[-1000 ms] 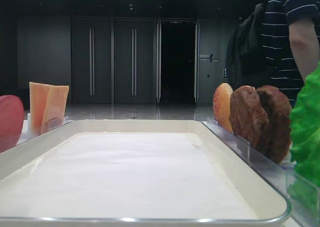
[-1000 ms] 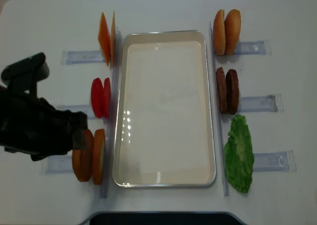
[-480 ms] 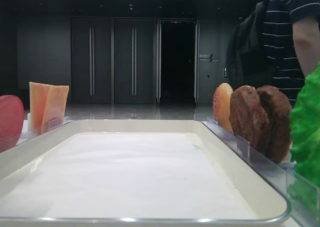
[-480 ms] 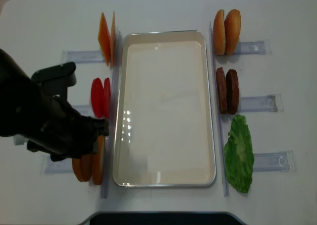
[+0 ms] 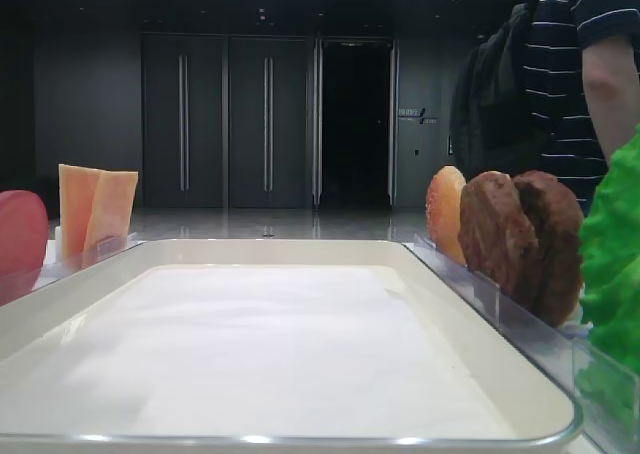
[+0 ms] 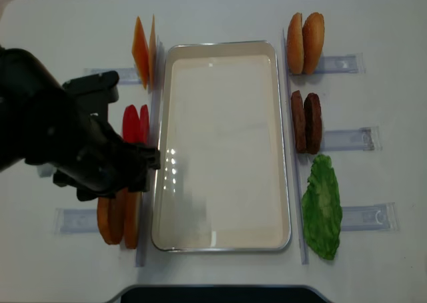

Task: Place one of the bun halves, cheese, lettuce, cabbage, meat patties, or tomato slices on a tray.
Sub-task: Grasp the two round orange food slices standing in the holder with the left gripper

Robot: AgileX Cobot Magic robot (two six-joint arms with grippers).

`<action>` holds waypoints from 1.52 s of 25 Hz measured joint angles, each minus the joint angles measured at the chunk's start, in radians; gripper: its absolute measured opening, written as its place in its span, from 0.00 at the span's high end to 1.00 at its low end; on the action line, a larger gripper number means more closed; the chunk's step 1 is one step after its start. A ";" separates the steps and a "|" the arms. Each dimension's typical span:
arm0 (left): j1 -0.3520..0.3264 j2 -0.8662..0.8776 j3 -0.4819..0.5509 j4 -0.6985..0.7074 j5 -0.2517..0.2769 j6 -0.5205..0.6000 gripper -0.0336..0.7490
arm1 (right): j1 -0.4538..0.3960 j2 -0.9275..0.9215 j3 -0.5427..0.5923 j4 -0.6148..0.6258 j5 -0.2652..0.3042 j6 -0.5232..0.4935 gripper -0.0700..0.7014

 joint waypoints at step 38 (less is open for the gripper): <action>0.000 0.147 -0.003 0.008 0.030 0.005 0.76 | 0.000 0.000 0.000 0.000 0.000 0.000 0.29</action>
